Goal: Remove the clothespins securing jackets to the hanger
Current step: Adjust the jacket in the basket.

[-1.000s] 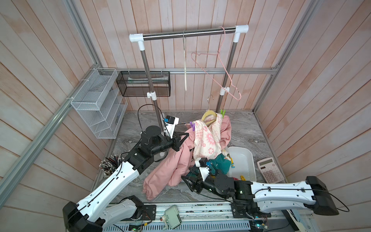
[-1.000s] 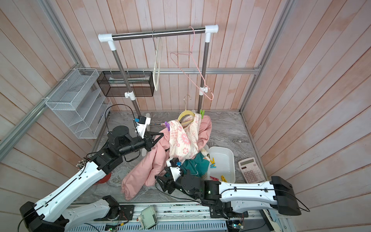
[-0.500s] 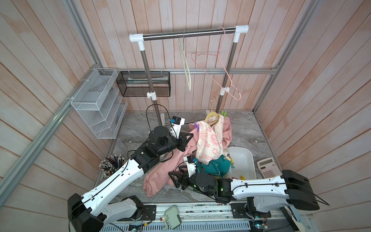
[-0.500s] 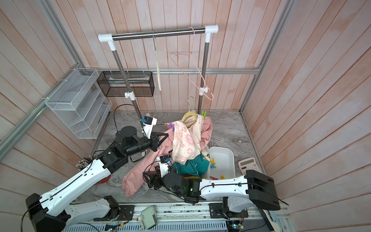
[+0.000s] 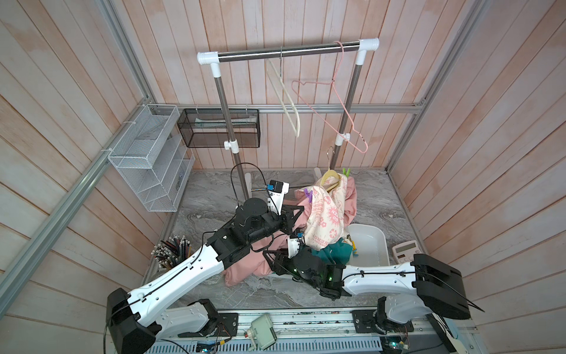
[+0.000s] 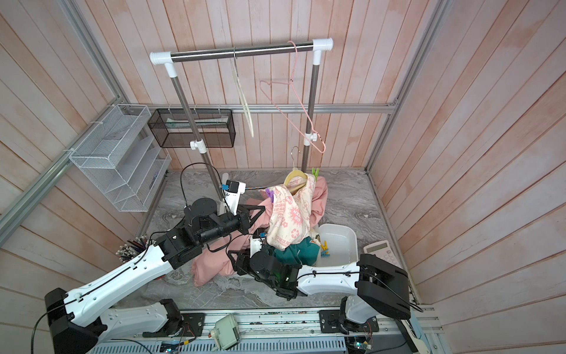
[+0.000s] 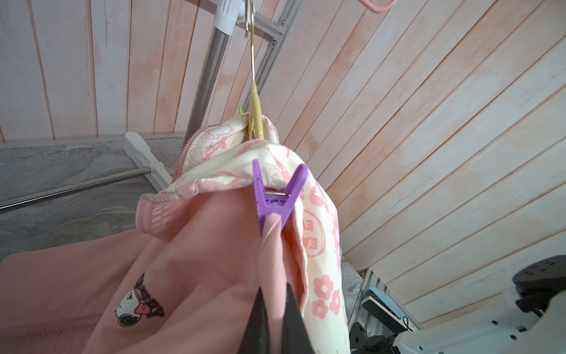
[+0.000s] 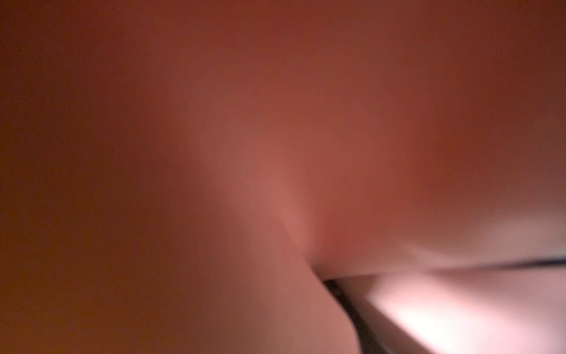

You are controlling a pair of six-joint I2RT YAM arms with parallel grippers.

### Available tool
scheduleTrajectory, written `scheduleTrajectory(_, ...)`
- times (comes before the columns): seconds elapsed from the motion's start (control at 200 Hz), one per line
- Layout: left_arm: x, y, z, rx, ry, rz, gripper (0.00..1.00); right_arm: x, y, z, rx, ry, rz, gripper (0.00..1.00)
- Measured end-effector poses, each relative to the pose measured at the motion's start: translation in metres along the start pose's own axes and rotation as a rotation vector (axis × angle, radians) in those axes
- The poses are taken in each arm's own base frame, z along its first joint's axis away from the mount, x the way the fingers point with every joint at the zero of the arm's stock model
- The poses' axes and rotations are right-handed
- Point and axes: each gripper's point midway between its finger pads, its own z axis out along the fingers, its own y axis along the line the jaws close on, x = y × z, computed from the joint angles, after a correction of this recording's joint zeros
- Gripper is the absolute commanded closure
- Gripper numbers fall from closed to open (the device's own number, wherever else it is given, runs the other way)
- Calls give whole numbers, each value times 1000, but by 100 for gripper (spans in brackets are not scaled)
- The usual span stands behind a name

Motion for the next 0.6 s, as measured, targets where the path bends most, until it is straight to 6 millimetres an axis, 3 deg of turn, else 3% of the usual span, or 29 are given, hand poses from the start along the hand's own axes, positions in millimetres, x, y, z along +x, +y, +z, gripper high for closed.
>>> scheduleTrajectory(0.13,-1,1,0,-6,-5,-7,100,-2,-5,-7,1,-11,6,100)
scheduleTrajectory(0.305,-8,-3,-6,2,-30,-3,100,-14,-8,-32,2,-43,-5,100)
scheduleTrajectory(0.5,-21,-13,-19,28,-76,24,100,-42,-10,-63,37,-125,-31,100)
scheduleTrajectory(0.6,-23,-18,-21,49,-81,41,100,-56,-20,-76,70,-167,-37,100)
